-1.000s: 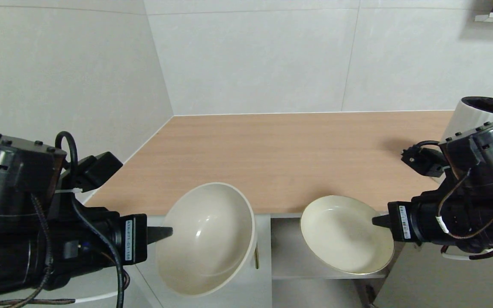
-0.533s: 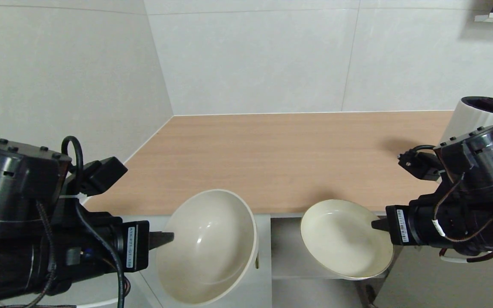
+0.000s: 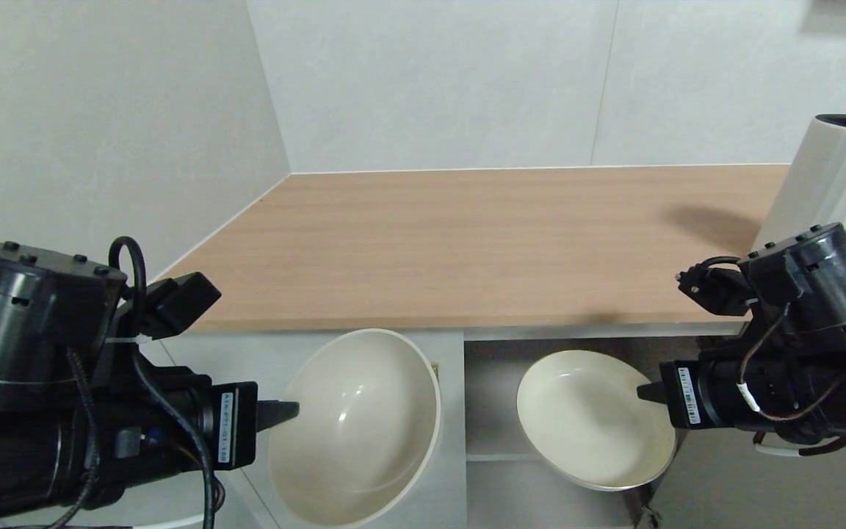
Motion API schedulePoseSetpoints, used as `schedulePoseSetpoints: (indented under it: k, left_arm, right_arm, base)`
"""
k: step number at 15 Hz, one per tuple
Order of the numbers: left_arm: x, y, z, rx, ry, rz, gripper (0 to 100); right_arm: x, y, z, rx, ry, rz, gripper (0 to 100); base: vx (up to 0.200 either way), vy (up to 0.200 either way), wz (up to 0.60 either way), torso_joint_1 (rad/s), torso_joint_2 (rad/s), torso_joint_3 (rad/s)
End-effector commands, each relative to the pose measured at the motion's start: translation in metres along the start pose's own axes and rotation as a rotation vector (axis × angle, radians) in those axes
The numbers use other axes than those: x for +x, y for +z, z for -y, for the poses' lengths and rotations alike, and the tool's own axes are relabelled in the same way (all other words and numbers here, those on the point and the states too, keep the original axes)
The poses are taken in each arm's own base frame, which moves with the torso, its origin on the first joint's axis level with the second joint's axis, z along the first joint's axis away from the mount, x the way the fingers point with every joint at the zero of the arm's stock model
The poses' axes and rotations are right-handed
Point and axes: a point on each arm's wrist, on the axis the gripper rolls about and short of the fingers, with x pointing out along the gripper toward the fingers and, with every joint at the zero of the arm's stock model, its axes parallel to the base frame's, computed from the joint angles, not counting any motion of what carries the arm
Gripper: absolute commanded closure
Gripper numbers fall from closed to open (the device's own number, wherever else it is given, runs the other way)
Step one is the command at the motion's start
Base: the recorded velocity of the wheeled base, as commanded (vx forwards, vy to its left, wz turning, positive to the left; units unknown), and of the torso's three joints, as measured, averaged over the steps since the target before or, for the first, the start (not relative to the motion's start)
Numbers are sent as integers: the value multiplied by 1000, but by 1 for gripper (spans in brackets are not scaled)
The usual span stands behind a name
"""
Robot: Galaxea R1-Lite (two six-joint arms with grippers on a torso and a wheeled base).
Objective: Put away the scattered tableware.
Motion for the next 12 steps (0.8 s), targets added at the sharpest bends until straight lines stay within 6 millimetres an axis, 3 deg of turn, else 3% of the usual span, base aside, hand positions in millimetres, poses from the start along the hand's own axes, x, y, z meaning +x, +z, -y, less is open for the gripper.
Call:
schedulePoseSetpoints:
  k: [1,8,12]
  left_arm:
    - [1,0,0,1,2,-5,100]
    - [2,0,0,1,2,-8,100]
    - [2,0,0,1,3,-10,100]
  right_arm:
    - [2,-1,0,-1,-2,-7,100]
    - [2,-2,0,-4,-4,-13,100]
    - [2,-2,0,-4,-4,-13,100]
  base:
    - [0,0,0,-168,466,286]
    - [0,0,0,-152,465,308]
    - [0,0,0,-66,305,223]
